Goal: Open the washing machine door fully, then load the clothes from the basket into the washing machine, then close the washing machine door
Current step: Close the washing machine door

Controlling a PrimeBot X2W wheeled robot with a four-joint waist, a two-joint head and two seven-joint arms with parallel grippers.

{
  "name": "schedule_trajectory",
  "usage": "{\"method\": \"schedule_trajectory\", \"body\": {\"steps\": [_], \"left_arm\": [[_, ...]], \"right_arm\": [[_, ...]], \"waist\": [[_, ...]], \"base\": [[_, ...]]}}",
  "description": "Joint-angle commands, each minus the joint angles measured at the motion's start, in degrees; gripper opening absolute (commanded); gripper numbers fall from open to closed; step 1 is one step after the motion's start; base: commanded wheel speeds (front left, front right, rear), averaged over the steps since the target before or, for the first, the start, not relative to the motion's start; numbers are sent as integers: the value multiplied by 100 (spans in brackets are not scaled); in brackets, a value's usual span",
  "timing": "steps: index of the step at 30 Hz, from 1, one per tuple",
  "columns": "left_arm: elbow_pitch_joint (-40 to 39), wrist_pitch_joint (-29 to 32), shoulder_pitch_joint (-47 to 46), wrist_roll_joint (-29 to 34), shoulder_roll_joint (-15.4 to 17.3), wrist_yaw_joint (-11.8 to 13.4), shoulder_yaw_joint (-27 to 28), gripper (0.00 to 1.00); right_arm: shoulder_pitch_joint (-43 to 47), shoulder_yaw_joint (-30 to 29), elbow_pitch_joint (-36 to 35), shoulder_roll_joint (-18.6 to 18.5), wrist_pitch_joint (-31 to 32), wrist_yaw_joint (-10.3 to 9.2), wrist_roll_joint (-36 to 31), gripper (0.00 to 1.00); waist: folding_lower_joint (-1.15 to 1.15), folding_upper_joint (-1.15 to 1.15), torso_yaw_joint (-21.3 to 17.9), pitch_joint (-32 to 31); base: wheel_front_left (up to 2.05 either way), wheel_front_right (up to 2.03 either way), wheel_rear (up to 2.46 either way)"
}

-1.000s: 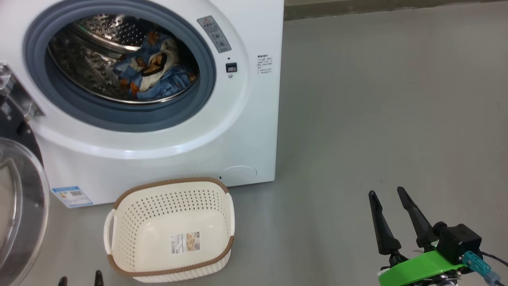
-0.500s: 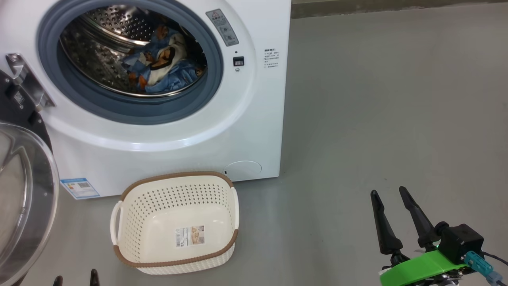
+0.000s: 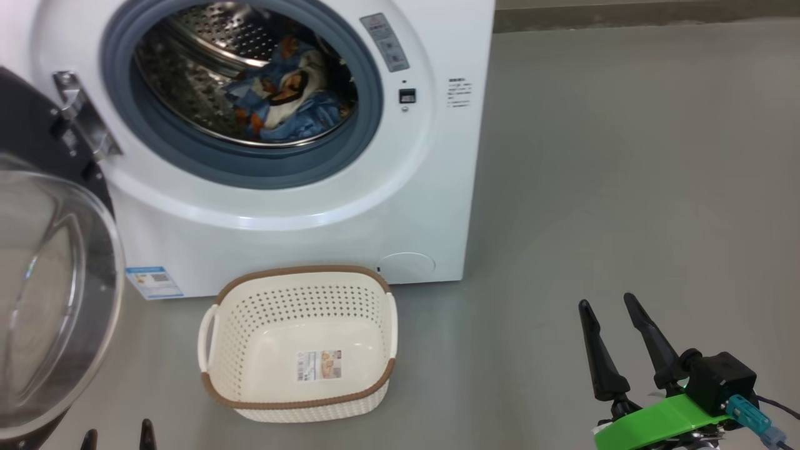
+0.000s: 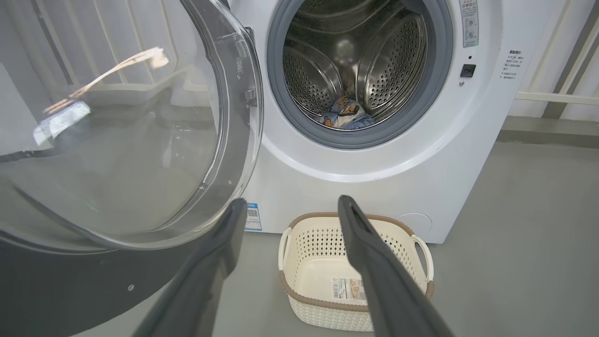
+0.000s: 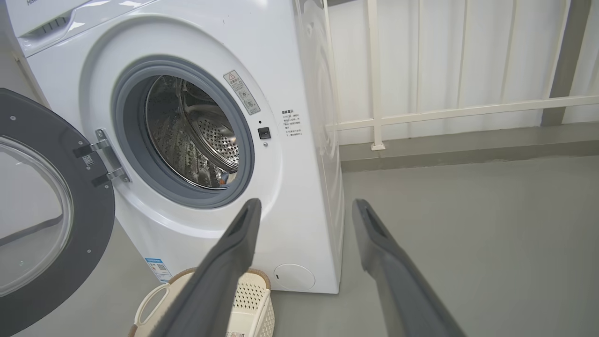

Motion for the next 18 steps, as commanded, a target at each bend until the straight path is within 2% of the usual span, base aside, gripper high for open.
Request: {"method": "schedule_trajectory", "body": {"steps": [1,18], "left_arm": [[-101,-47,-264,-18,51,18,210,100],[237,-47,-175,-191,51,145,328,100]], "right_arm": [[-48,167,-170,-11,-27,35,-54,100],[34,328,-124,-11,-27,35,-86,100]], "waist": [[0,0,109,-14],[0,0,1188,-191]], "base": [[0,0,0],[0,0,0]]}}
